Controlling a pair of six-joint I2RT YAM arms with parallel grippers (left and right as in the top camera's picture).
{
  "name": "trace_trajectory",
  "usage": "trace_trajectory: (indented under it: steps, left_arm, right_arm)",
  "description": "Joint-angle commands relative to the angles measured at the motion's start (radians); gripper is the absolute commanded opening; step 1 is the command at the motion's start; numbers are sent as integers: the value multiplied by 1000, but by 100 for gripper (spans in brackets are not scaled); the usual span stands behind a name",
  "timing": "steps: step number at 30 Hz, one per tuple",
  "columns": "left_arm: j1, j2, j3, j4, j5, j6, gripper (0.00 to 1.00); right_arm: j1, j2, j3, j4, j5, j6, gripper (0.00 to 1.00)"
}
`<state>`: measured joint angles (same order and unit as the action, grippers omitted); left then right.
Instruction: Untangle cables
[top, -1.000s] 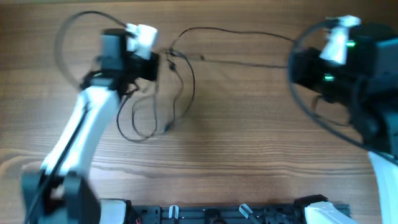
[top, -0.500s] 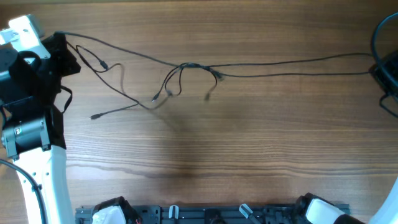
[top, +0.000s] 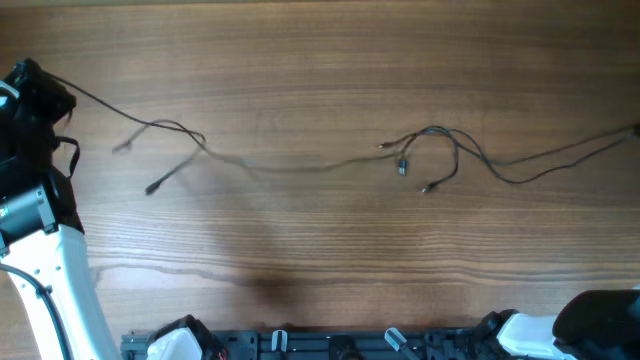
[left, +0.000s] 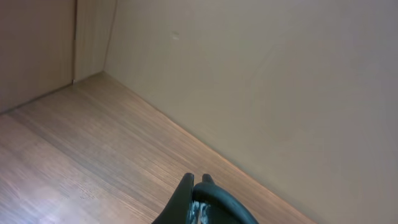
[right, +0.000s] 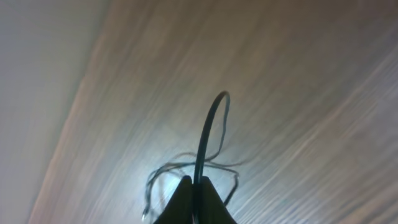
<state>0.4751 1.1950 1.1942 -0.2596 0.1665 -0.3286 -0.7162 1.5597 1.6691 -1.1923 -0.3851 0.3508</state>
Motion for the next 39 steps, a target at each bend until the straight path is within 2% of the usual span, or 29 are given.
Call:
trace_trajectory:
  steps: [1, 6, 10, 12, 13, 17, 21, 27, 28, 29, 31, 33, 34, 35, 36, 39]
  left_arm:
    - [-21, -2, 3, 11, 112, -24, 4]
    - [-121, -16, 3, 15, 190, -24, 4]
    - [-143, -56, 3, 103, 319, -29, 4]
    - [-140, -84, 9, 145, 324, -92, 4]
    - [-136, -92, 22, 137, 331, -102, 4]
    - [-107, -71, 159, 0, 339, -36, 4]
    - [-51, 18, 315, -62, 220, -16, 4]
    - [79, 174, 442, -60, 55, -24, 4]
    - [93, 196, 442, -55, -31, -23, 4]
    - [113, 228, 442, -48, -199, -26, 4]
    - [143, 284, 442, -45, -442, -109, 5]
    - [174, 349, 441, -58, -465, -117, 8]
    - [178, 383, 441, -66, -455, -117, 23]
    - [178, 409, 441, -69, -455, -117, 71]
    - [175, 443, 441, -83, -448, -118, 100]
    - [166, 484, 441, -119, -393, -124, 100]
  right_arm:
    - [45, 0, 14, -5, -300, -220, 4]
    - [175, 0, 14, -46, -295, -270, 4]
    - [291, 0, 14, -51, -285, -277, 5]
    - [371, 0, 14, -51, -285, -285, 6]
    - [402, 0, 14, -51, -285, -297, 11]
    - [517, 0, 14, -34, -258, -294, 54]
    - [570, 0, 14, -21, -248, -275, 74]
    - [579, 0, 14, -27, -217, -265, 78]
    - [579, 0, 13, -29, -217, -265, 77]
    - [580, 0, 12, -31, -217, -257, 76]
    - [582, 1, 12, -47, -214, -246, 75]
    - [583, 1, 12, -72, -191, -246, 75]
    - [583, 1, 12, -80, -188, -246, 75]
    - [583, 1, 12, -85, -189, -246, 75]
    - [583, 1, 12, -92, -187, -246, 75]
    - [583, 1, 12, -96, -187, -245, 75]
